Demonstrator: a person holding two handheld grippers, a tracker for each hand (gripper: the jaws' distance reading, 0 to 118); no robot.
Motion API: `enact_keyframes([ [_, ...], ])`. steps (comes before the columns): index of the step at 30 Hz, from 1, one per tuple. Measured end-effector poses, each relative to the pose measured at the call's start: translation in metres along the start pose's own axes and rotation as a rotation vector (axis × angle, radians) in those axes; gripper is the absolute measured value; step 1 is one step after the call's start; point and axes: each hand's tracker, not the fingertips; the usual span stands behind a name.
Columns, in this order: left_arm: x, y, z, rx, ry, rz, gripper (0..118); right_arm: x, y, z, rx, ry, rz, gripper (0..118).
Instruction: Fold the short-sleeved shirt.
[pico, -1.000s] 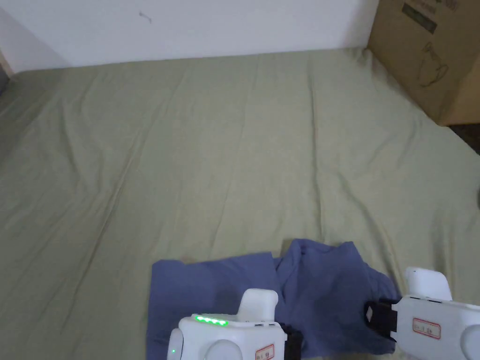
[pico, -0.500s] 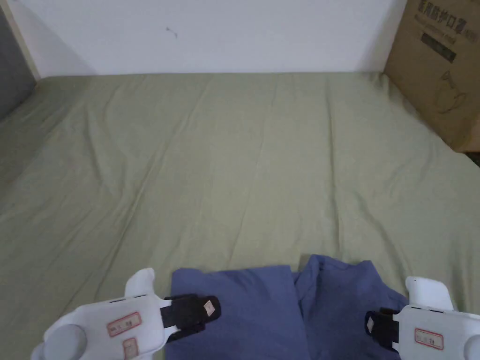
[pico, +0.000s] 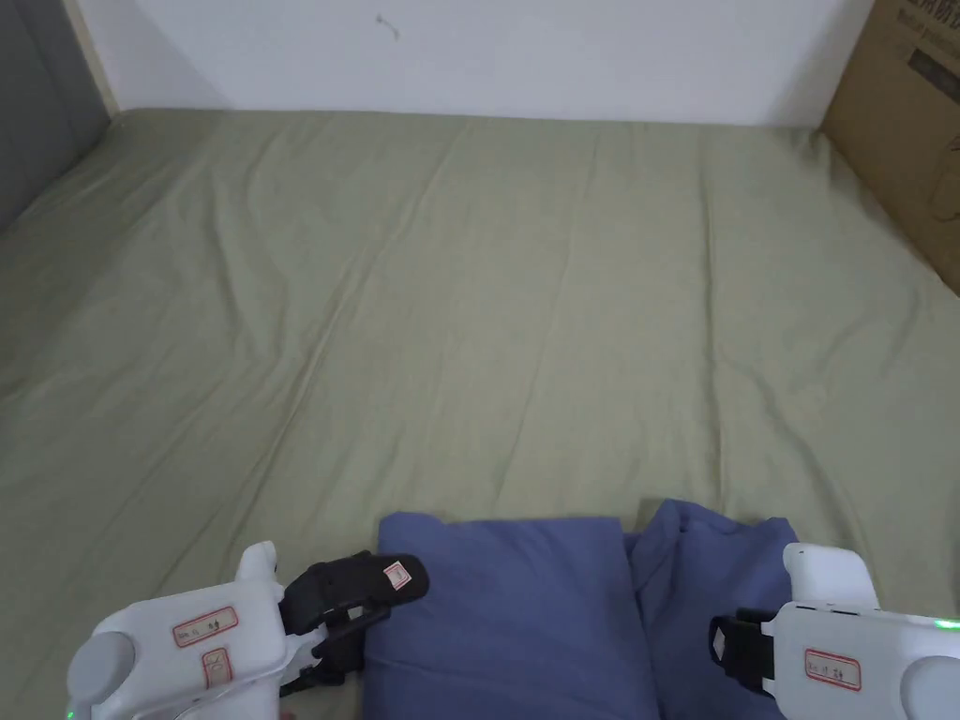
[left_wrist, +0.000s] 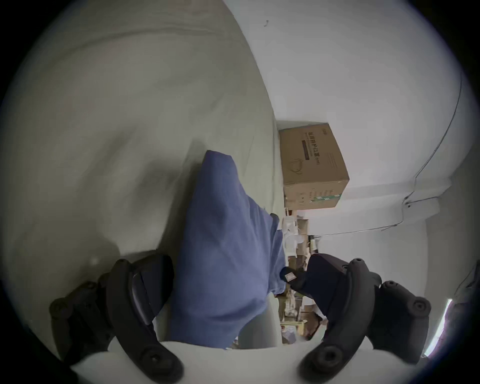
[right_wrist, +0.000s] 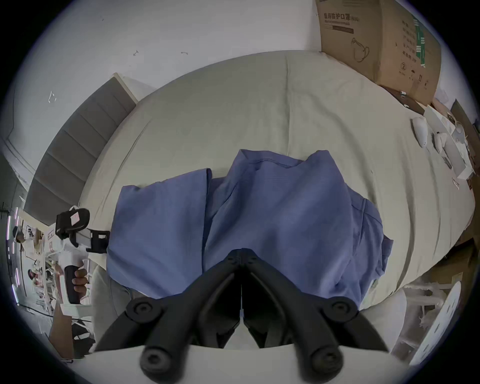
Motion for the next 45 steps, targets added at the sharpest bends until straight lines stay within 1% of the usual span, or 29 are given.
enact_keyframes([
  [2,-0.001,0.006,-0.010,-0.061,-0.026,-0.013,102,0.000,-0.001,-0.002,-0.015,-0.006,0.002,0],
  [3,-0.001,0.008,-0.014,-0.079,-0.042,-0.009,102,-0.001,-0.002,-0.002,-0.021,-0.008,0.003,0],
  [4,-0.001,0.010,-0.017,-0.084,-0.022,-0.005,84,-0.001,-0.003,-0.002,-0.026,-0.010,0.005,0],
  [5,-0.002,0.013,-0.018,-0.094,0.029,-0.013,25,-0.001,-0.003,-0.002,-0.029,-0.012,0.008,0],
  [6,-0.006,0.013,-0.022,-0.092,0.077,-0.025,6,-0.002,-0.004,-0.002,-0.030,-0.013,0.008,0],
  [7,-0.011,0.015,-0.019,-0.118,0.137,-0.030,6,-0.001,-0.004,-0.002,-0.031,-0.014,0.007,0],
  [10,-0.016,0.020,-0.002,-0.114,0.082,-0.011,6,0.000,-0.004,-0.004,-0.037,-0.020,-0.005,0],
  [11,-0.015,0.022,0.003,-0.106,0.042,-0.010,6,0.000,-0.003,-0.004,-0.039,-0.023,-0.007,0],
  [12,-0.013,0.024,0.008,-0.096,0.040,-0.018,6,0.000,-0.003,-0.004,-0.038,-0.022,-0.007,0],
  [15,-0.008,0.038,0.037,-0.078,0.098,-0.076,6,-0.002,0.001,-0.003,-0.030,-0.012,-0.005,0],
  [20,0.003,0.059,0.106,-0.006,0.212,-0.135,6,-0.004,0.005,-0.003,-0.013,0.003,-0.001,0],
  [24,0.003,0.078,0.151,0.070,0.365,-0.103,6,-0.002,0.003,-0.006,-0.010,0.007,-0.011,0],
  [27,0.015,0.079,0.162,0.099,0.382,-0.098,6,0.000,-0.001,-0.007,-0.014,0.014,-0.024,0],
  [29,0.032,0.078,0.158,0.097,0.406,-0.147,6,0.001,-0.004,-0.008,-0.019,0.015,-0.026,0],
  [31,0.058,0.072,0.152,0.092,0.456,-0.226,7,0.004,-0.006,-0.008,-0.022,0.020,-0.027,0],
  [34,0.102,0.066,0.135,0.090,0.463,-0.308,7,0.011,-0.008,-0.007,-0.020,0.026,-0.035,0],
  [36,0.135,0.058,0.118,0.089,0.436,-0.350,7,0.017,-0.008,-0.005,-0.011,0.033,-0.049,0],
  [37,0.148,0.055,0.109,0.086,0.437,-0.399,7,0.020,-0.008,-0.004,-0.008,0.037,-0.057,0],
  [39,0.180,0.041,0.083,0.060,0.462,-0.491,7,0.026,-0.009,0.000,0.004,0.038,-0.073,0],
  [40,0.193,0.032,0.068,0.042,0.458,-0.561,7,0.030,-0.009,0.002,0.009,0.039,-0.079,0],
  [41,0.202,0.024,0.053,0.017,0.448,-0.592,7,0.035,-0.009,0.004,0.012,0.038,-0.083,0],
  [43,0.216,0.012,0.023,-0.048,0.412,-0.595,7,0.043,-0.011,0.008,0.017,0.031,-0.094,0],
  [45,0.222,-0.001,-0.007,-0.113,0.375,-0.645,7,0.053,-0.013,0.012,0.026,0.025,-0.108,0],
])
